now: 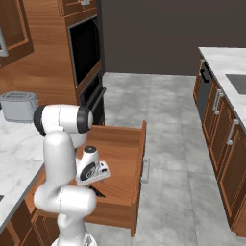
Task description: Pick up the knife from the drawer and place it on the cutting board. Then place the meat from the plate to the cutting board.
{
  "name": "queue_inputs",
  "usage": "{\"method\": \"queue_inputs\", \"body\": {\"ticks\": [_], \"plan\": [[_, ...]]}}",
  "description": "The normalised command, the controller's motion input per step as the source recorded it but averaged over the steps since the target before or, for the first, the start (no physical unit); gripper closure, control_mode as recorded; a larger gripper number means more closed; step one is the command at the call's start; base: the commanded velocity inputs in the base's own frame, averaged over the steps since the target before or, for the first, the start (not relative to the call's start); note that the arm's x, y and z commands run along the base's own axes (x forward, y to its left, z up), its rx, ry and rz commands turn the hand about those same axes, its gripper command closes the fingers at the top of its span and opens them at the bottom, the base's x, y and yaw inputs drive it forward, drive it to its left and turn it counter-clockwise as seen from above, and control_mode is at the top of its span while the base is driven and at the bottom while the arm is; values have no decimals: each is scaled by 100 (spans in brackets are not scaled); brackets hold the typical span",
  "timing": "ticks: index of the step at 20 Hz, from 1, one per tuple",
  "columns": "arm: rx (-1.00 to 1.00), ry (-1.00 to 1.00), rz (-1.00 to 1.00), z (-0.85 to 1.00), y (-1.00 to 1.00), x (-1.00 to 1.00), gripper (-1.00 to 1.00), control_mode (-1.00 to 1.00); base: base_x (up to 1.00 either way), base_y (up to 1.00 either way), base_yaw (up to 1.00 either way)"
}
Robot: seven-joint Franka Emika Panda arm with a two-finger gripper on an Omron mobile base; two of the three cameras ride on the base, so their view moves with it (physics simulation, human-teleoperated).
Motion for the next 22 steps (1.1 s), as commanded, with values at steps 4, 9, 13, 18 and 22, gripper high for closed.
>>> {"method": "queue_inputs", "body": {"ticks": [4, 9, 13, 18, 22], "plan": [[0, 0, 1, -24, 0, 37, -100, -100, 0, 0, 0], [0, 0, 1, -22, 1, 22, -100, -100, 0, 0, 0], [0, 0, 1, -14, 7, 0, -100, -100, 0, 0, 0], [0, 0, 0, -3, 10, 0, -100, -100, 0, 0, 0], [0, 1, 0, -1, 12, 0, -100, -100, 0, 0, 0]]}}
